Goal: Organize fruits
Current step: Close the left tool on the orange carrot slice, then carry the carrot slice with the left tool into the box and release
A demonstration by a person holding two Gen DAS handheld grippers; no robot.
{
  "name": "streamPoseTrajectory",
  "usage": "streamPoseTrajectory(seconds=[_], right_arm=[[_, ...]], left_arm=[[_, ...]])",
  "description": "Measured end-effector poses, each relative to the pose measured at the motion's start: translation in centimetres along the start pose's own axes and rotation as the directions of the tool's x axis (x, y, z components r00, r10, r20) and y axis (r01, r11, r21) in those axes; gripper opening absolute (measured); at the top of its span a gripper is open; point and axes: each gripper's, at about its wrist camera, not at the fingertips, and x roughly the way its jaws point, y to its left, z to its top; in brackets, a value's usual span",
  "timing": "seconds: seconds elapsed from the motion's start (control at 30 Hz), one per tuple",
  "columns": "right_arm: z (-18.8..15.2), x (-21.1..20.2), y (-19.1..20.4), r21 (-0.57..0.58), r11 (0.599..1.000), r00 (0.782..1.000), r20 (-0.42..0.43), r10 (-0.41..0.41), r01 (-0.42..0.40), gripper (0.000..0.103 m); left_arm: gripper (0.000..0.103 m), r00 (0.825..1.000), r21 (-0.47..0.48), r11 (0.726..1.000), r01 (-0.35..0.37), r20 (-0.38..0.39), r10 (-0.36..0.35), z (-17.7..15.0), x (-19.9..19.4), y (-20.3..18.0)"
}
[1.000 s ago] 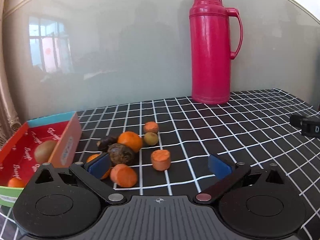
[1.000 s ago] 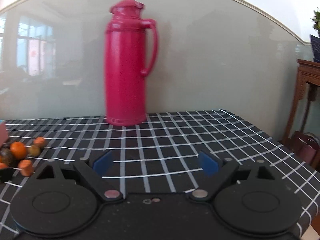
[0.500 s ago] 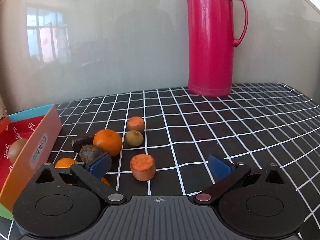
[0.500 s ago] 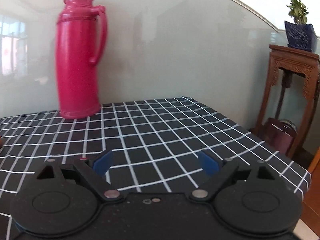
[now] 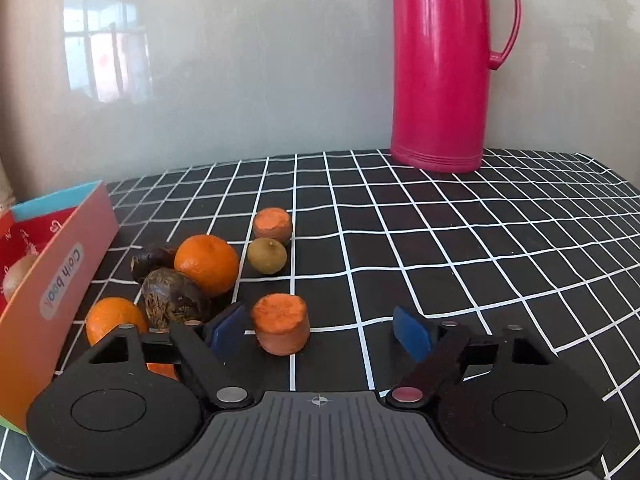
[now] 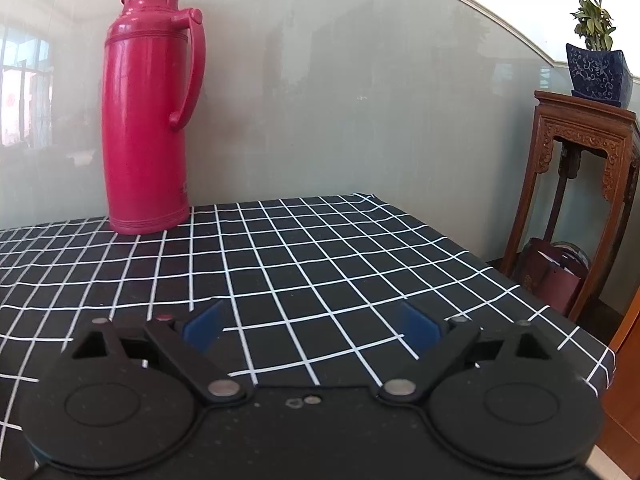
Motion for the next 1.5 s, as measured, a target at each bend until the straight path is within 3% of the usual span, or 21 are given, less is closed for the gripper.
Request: streamPoseTrajectory(seconds=[0.1,0.17,0.33,1.0,1.5], right_arm=[[0.0,0.6,-0.4,0.009,1.000,1.000,-0.011,-0.025,0.025,0.094],[0.0,0.9,-0.7,0.021,0.999,0.999,-0.022,-0.029,0.029,0.094],[-0.1,1.0,-0.7,0.019,0.999,0.999,-0.029,-0.033,0.034,0.094],[0.5,0.2,0.6,0.037,0.999,0.999,-0.044,0.002,-0.001,0.094],[1.3,-0.9,3.3,0.046,0.998,0.998,-0.050,0.036,-0.034,0.094]], left_arm=[[0.080,1.000,-0.022,1.000,0.002,-0.017,-0.003,0.1,0.4,0.4],[0.070,0.999,-0.033,0.999,0.013,-0.029,-0.014,0.2,0.7,0.5],[0.031,1.000,-0.034,0.999,0.025,-0.017,-0.025,0.3,0.7,0.5],[0.031,0.996,-0.019,0.998,0.063,0.060,-0.062,0.8,-3.3,1.4],[0.031,0.993,-0.038,0.999,0.005,0.122,0.000,1.2,-6.9,5.4]])
